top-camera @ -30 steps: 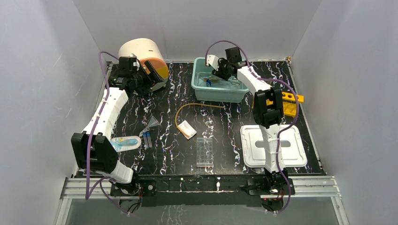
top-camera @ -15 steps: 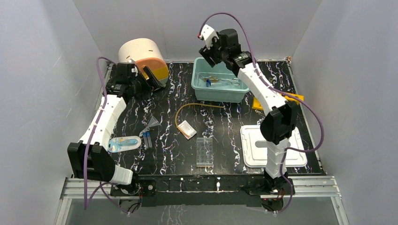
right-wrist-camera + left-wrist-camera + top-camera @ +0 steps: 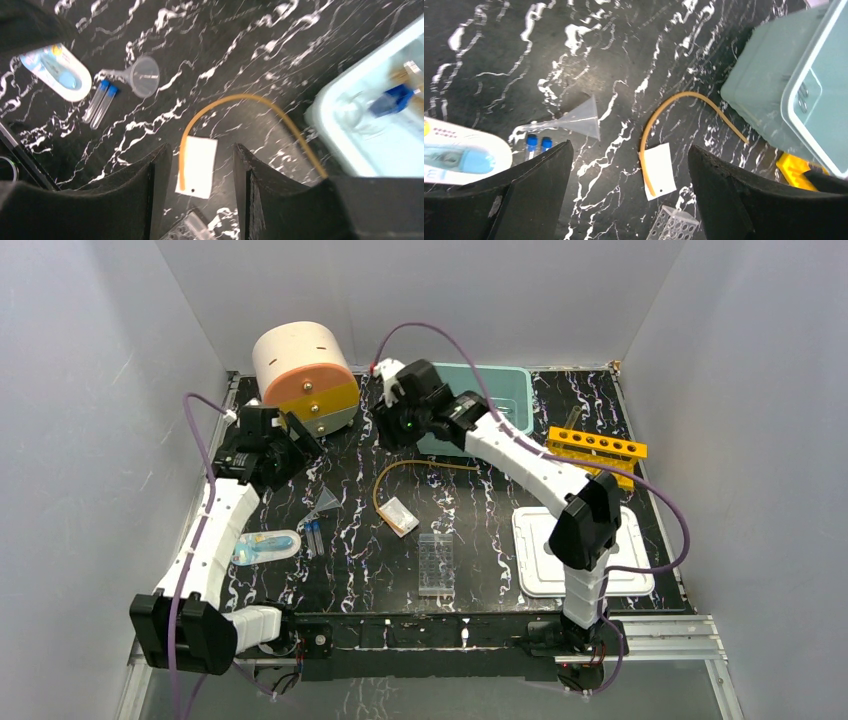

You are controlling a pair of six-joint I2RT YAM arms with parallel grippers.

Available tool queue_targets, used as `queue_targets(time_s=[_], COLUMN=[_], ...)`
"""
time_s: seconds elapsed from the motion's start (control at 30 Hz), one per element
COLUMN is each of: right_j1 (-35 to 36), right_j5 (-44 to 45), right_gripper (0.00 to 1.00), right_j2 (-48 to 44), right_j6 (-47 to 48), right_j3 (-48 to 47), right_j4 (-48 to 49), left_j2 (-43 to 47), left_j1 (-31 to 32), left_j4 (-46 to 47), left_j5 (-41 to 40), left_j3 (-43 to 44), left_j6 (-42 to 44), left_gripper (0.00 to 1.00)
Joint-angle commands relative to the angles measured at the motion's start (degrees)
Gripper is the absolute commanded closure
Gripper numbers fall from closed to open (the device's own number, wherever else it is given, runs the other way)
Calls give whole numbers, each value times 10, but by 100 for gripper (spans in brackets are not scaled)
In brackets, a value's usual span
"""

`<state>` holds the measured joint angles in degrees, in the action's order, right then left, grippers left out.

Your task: Organize the chemistry lab equipment

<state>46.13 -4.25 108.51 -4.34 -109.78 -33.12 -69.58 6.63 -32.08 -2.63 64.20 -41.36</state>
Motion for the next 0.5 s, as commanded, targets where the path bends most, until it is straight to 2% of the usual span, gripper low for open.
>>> queue_targets(time_s=[0.0,0.07,0.13,0.23,0.47], right_j1=[75,93,96,98,108], right_j5=[82,104,103,136,194], right_gripper=[43,43,44,44,44], right_j2=[14,42,74,104,226], right_j6=[-37,-59,-110,-178,-233], right_j3=[11,9,8,6,-153], right_j4=[-18,-25,-27,-13,-123], left_j2=[44,50,55,80,97], left_j1=[-6,-6,-7,-7,-7], left_j4=[-58,-90,-149,-179,-215], left_j5=[-105,-151,-216,-267,-310], left_j3=[0,9,26,26,22], left_j6=[-27,-48,-91,-109,-123], left_gripper=[16,15,7,6,2])
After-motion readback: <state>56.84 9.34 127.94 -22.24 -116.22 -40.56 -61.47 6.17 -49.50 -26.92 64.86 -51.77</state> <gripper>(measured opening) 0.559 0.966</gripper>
